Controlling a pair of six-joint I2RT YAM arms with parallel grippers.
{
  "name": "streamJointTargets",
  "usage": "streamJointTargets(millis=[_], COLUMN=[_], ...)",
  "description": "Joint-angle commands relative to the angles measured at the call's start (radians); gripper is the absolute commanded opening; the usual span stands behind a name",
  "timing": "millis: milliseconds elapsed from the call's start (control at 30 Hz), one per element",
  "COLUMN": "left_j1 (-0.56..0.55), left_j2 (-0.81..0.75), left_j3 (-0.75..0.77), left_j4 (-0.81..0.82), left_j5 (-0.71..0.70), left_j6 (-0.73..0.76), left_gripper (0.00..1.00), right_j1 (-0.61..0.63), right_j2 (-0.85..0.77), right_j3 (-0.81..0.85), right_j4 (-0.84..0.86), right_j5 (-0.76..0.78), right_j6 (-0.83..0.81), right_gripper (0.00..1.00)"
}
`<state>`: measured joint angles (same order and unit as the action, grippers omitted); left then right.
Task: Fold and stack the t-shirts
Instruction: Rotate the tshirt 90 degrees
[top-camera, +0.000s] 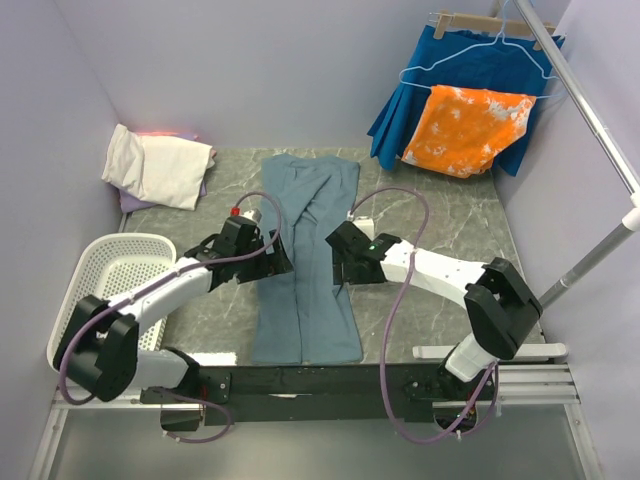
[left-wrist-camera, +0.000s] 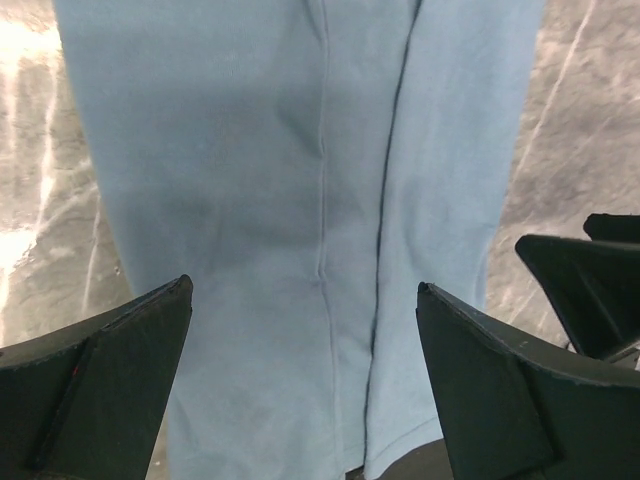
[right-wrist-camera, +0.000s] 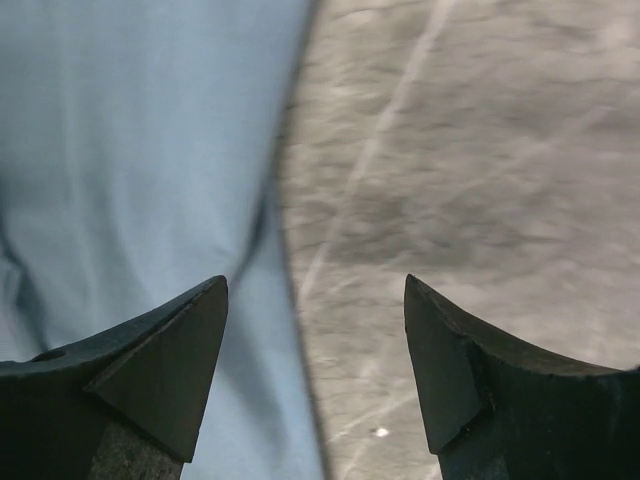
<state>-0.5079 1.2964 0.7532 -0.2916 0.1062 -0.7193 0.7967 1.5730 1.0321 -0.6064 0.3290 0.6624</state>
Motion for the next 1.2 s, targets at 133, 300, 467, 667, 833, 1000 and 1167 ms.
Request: streamJointTargets(millis=[133,300,467,667,833,1000,1167], left_j1=[-0.004,-0.004,-0.009,-0.038,-0.047,-0.069,-0.069], left_j2=[0.132,0.211,0.348,0.541,0.652,0.725,0.776], left_j3=[0.087,0.184,0.357,0.524,0.589,0.636,0.637], left_j4=[0.12,0.172,0.183,0.18,0.221,0.22,0.206], left_j5=[0.055,0.133,0.263,0.354,0.431,0.441,0.415], left_j6=[0.006,0.023,0.06,0.086,0.058,0.06,0.06], left_gripper=[0.99,0.99,0.99,0.99,1.0,0.99,1.0], right_j1=[-0.001,0.001,0.001,0.004,0.007,0.009,0.012], right_j2=[0.03,0.001,-0.05,-0.039,-0.034,0.017,0.088], right_j3=[-0.036,-0.081,-0.142,-0.182,-0.185,-0.184,-0.173], right_j4=[0.1,0.089,0.114,0.161,0.18,0.201,0.103], right_j5=[-0.102,-0.074,-0.096,-0.145,-0.159,-0.156,-0.047], right_j6=[-0.024,-0.001,0.009,0.026,0.031,0.036,0.083], right_gripper=[0.75,0.75,0.74,0.72,0.72,0.72,0.73])
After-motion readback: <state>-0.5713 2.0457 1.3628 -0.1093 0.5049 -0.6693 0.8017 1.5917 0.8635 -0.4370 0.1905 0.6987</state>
